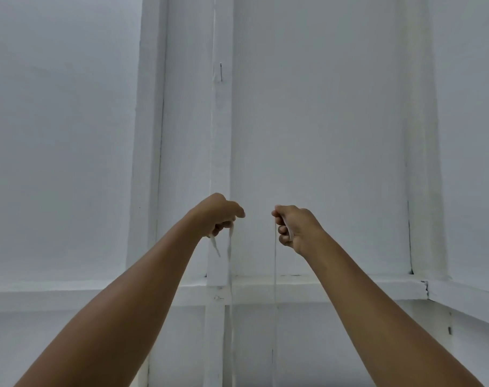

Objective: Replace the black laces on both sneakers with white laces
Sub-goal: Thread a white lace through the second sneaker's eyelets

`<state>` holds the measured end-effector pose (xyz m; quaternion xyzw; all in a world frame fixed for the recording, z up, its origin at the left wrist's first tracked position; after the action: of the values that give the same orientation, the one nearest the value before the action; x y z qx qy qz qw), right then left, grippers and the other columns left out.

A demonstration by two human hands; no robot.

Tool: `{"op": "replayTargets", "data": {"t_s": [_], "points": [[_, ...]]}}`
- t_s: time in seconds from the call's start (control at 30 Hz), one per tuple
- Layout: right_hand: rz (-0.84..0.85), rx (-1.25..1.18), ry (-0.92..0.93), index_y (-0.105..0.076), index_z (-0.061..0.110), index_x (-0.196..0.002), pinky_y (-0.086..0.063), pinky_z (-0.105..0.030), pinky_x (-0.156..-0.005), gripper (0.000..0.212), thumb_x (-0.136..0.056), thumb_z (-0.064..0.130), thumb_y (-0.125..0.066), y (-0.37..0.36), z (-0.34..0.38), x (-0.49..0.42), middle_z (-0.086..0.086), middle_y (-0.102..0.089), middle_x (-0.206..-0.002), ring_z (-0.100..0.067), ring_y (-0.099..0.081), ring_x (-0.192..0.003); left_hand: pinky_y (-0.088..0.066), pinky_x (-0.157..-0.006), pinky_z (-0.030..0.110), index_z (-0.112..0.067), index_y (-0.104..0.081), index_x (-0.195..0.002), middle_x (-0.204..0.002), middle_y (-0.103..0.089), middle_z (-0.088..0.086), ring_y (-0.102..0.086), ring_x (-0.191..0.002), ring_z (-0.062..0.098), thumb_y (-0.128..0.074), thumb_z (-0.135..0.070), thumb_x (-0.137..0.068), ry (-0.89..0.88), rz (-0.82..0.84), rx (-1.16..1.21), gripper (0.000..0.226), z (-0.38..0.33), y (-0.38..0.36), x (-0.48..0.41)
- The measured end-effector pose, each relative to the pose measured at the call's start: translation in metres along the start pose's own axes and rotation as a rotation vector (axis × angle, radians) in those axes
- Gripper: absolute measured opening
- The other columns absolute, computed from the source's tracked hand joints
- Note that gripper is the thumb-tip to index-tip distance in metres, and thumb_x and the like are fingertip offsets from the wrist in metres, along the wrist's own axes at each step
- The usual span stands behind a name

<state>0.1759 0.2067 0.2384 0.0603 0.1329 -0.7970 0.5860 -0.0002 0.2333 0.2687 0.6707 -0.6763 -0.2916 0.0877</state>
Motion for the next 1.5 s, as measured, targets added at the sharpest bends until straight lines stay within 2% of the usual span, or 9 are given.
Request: {"op": "replayTargets", "data": {"t_s": [0.17, 0.37, 0.57, 0.67, 0.9, 1.0, 1.13, 1.3, 1.5], "points": [[0.008, -0.002, 0.027, -0.059, 0.008, -0.076, -0.026, -0.020, -0.042, 0.019, -0.094, 0.012, -0.054, -0.003, 0.016, -0.005, -0.001, -0.048, -0.068, -0.011, -0.034, -0.052, -0.033, -0.046, 0.024, -0.003, -0.050, -0.082, -0.068, -0.043, 0.009, -0.033, -0.050, 0.017, -0.051, 0.006, -0.089, -0.040, -0.062, 0.310, 0.011, -0.016, 0.002, -0.009], [0.025, -0.003, 0.053, -0.060, 0.009, -0.077, -0.030, -0.020, -0.044, 0.019, -0.094, 0.013, -0.054, -0.005, 0.034, -0.008, -0.001, -0.049, -0.067, -0.011, -0.039, -0.053, -0.060, -0.064, 0.028, 0.005, -0.060, -0.098, -0.089, -0.061, 0.021, -0.065, -0.071, 0.025, -0.048, 0.016, -0.092, -0.224, -0.063, 0.628, 0.017, -0.030, 0.007, -0.012], [0.023, 0.003, 0.083, -0.061, 0.011, -0.076, -0.042, -0.026, -0.059, 0.021, -0.095, 0.018, -0.055, -0.008, 0.058, -0.013, 0.000, -0.053, -0.070, -0.013, -0.048, -0.063, -0.062, -0.079, 0.039, 0.012, -0.063, -0.094, -0.099, -0.066, 0.030, -0.072, -0.091, 0.038, -0.033, 0.023, -0.082, -0.243, 0.001, 0.864, 0.034, -0.054, 0.014, -0.011], [0.017, 0.011, 0.071, -0.062, 0.013, -0.075, -0.046, -0.029, -0.067, 0.022, -0.095, 0.021, -0.058, -0.008, 0.062, -0.017, 0.000, -0.057, -0.076, -0.015, -0.052, -0.072, -0.062, -0.078, 0.037, 0.012, -0.064, -0.095, -0.102, -0.067, 0.031, -0.072, -0.092, 0.038, -0.028, 0.028, -0.075, -0.290, -0.001, 0.823, 0.044, -0.061, 0.017, -0.013], [0.064, -0.097, 0.097, -0.062, 0.013, -0.076, -0.051, -0.034, -0.068, 0.023, -0.093, 0.028, -0.064, -0.007, 0.077, -0.024, -0.003, -0.070, -0.084, -0.019, -0.062, -0.076, -0.061, -0.066, 0.027, 0.003, -0.071, -0.096, -0.092, -0.074, 0.020, -0.074, -0.072, 0.021, -0.063, 0.003, -0.092, -0.395, -0.086, 0.577, 0.009, -0.065, 0.021, -0.020], [0.093, -0.142, 0.159, -0.061, 0.012, -0.078, -0.052, -0.034, -0.070, 0.021, -0.093, 0.026, -0.063, -0.010, 0.093, -0.025, -0.003, -0.070, -0.079, -0.018, -0.063, -0.074, -0.047, -0.049, 0.021, -0.005, -0.074, -0.095, -0.081, -0.076, 0.008, -0.057, -0.050, 0.011, -0.065, -0.021, -0.096, -0.399, -0.189, 0.483, 0.018, -0.069, 0.025, -0.022], [0.136, -0.185, 0.280, -0.066, 0.006, -0.089, -0.054, -0.030, -0.070, 0.006, -0.093, 0.010, -0.063, -0.017, 0.114, -0.023, -0.007, -0.068, -0.079, -0.018, -0.062, -0.071, -0.036, -0.045, 0.021, -0.006, -0.074, -0.094, -0.073, -0.070, 0.003, -0.045, -0.051, 0.011, -0.058, -0.044, -0.098, -0.351, -0.175, 0.445, 0.042, -0.078, 0.029, -0.023], [0.118, -0.183, 0.364, -0.058, 0.001, -0.107, -0.057, -0.027, -0.069, 0.017, -0.092, -0.009, -0.056, -0.024, 0.130, -0.016, -0.014, -0.070, -0.085, -0.021, -0.066, -0.073, -0.036, -0.047, 0.022, -0.007, -0.074, -0.094, -0.069, -0.061, 0.003, -0.043, -0.053, 0.011, -0.057, -0.033, -0.100, -0.416, -0.184, 0.465, 0.031, -0.088, 0.034, -0.022], [0.076, -0.204, 0.343, -0.060, -0.007, -0.108, -0.058, -0.029, -0.071, 0.018, -0.091, -0.009, -0.057, -0.027, 0.135, -0.016, -0.015, -0.071, -0.082, -0.022, -0.068, -0.072, -0.055, -0.061, 0.024, -0.004, -0.067, -0.097, -0.072, -0.064, 0.007, -0.053, -0.056, 0.012, -0.055, -0.014, -0.101, -0.512, -0.169, 0.682, 0.016, -0.100, 0.039, -0.017]]}}
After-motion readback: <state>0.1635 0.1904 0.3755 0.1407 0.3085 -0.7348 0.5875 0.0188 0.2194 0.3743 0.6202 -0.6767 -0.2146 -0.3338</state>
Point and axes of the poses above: each hand's wrist, its own x-axis away from the middle knuckle, its own y-axis out of the back of the hand, z = x × y, the point moved 3 cm from there along -x, towards the middle knuckle
